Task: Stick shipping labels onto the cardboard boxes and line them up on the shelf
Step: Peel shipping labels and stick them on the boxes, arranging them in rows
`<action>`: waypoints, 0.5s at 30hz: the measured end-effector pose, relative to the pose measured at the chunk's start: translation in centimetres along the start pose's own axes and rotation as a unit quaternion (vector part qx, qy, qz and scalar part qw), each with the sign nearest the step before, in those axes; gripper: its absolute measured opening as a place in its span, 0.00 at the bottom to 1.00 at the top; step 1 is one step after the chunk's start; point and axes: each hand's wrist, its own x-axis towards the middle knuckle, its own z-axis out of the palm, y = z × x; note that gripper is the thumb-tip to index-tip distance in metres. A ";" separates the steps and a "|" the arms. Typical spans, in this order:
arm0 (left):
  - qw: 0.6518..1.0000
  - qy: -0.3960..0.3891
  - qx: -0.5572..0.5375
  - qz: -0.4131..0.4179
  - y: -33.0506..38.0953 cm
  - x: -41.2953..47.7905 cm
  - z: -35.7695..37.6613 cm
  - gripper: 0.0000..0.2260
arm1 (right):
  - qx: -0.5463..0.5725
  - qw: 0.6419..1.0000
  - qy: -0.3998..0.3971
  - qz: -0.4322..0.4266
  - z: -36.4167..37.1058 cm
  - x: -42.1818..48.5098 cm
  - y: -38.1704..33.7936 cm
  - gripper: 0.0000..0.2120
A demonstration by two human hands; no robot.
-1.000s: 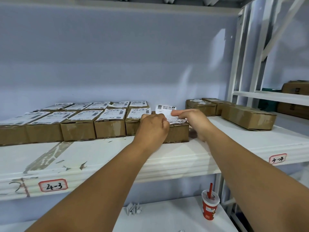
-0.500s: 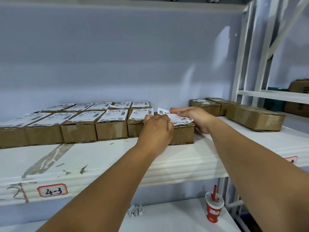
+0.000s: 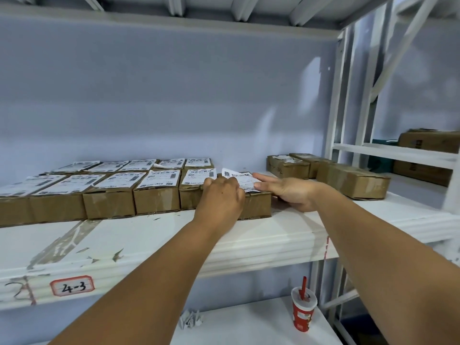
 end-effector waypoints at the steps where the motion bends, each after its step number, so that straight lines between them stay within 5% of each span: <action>1: 1.000 0.006 -0.002 0.011 -0.1 0.0 0.1 0.19 | -0.006 1.000 -0.011 0.003 -0.1 -0.6 -0.1 0.28; 4: 1.000 -0.002 -0.013 0.006 -0.2 -0.2 -0.2 0.24 | 0.026 0.999 -0.036 -0.004 -0.2 -1.6 0.0 0.30; 7: 0.996 0.048 -0.077 -0.010 0.4 -0.3 -0.6 0.28 | 0.091 0.993 0.067 -0.041 -0.2 -1.2 -0.6 0.31; 10: 0.980 0.079 -0.174 -0.046 1.1 -0.5 -1.0 0.18 | 0.165 0.956 0.197 -0.144 -0.2 -0.9 -2.3 0.07; 15: 0.969 0.075 -0.230 -0.047 1.1 -0.6 -1.2 0.14 | 0.045 0.978 0.108 -0.170 1.1 -0.5 -3.5 0.11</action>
